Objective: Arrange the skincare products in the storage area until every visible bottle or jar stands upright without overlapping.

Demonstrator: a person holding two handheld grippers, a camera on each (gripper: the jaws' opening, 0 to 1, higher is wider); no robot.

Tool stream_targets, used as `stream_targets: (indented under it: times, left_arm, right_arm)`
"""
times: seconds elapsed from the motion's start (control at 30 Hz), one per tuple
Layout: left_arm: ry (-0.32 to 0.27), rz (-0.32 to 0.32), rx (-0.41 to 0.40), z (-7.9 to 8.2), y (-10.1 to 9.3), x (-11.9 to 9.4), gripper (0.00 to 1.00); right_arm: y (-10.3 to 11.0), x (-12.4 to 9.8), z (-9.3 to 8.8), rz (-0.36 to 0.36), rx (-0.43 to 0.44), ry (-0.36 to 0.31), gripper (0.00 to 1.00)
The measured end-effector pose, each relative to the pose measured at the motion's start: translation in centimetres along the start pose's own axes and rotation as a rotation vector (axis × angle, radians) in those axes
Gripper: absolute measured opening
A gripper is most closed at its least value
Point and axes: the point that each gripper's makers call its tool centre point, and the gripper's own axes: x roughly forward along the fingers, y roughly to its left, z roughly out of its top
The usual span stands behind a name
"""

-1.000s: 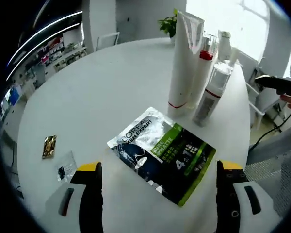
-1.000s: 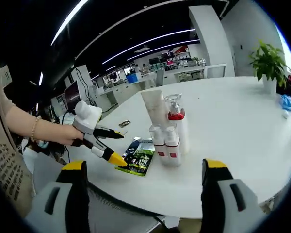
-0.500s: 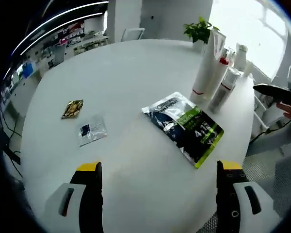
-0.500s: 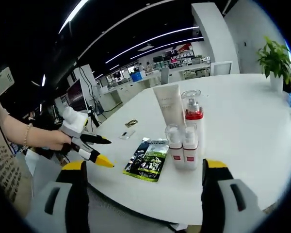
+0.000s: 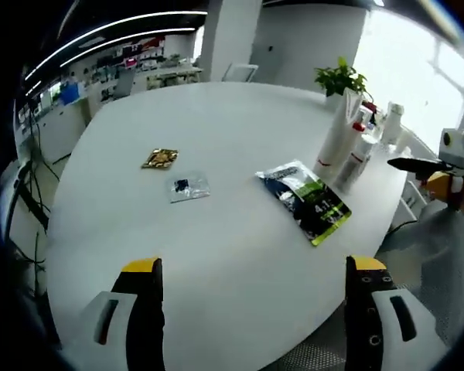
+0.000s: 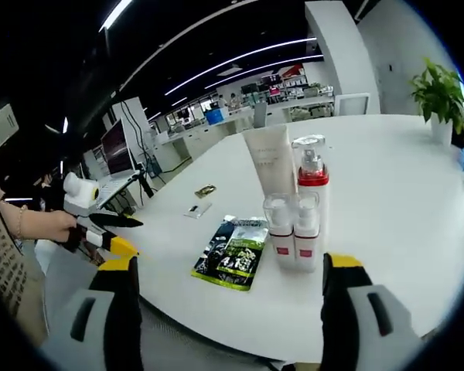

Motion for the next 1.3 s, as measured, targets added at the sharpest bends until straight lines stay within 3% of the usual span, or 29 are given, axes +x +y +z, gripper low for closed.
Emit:
stream_targets:
  times: [0.23,0.37,0.53,0.67,0.83,1.03,1.3]
  left_arm:
    - [-0.016,0.011,0.039,-0.8,0.2,-2.1,0.97]
    - [-0.067,0.019,0.001,-0.5,0.2,-3.2,0.97]
    - [-0.08,0.032,-0.022,-1.0,0.3,-3.9,0.97]
    - [-0.102,0.027,-0.024,-0.4,0.2,-3.8,0.97]
    - [-0.091,0.031,-0.034,-0.6,0.3,-3.7,0.97]
    - [-0.037,0.031,-0.048,-1.5,0.3,-3.3,0.97]
    - [-0.023,0.041,-0.037,-1.2,0.4,-3.0,0.97]
  right_arm:
    - [0.4,0.2,-0.3,0.008,-0.021,0.021,0.99]
    - [0.3,0.2,-0.4,0.011,-0.025,0.027,0.99]
    - [0.5,0.3,-0.6,0.017,-0.04,0.04,0.98]
    - [0.7,0.3,-0.6,0.024,-0.043,0.045,0.98]
    - [0.8,0.3,-0.7,0.031,-0.045,0.048,0.98]
    - [1.0,0.4,-0.8,0.04,-0.048,0.054,0.98]
    - [1.0,0.4,-0.7,0.041,-0.041,0.045,0.98]
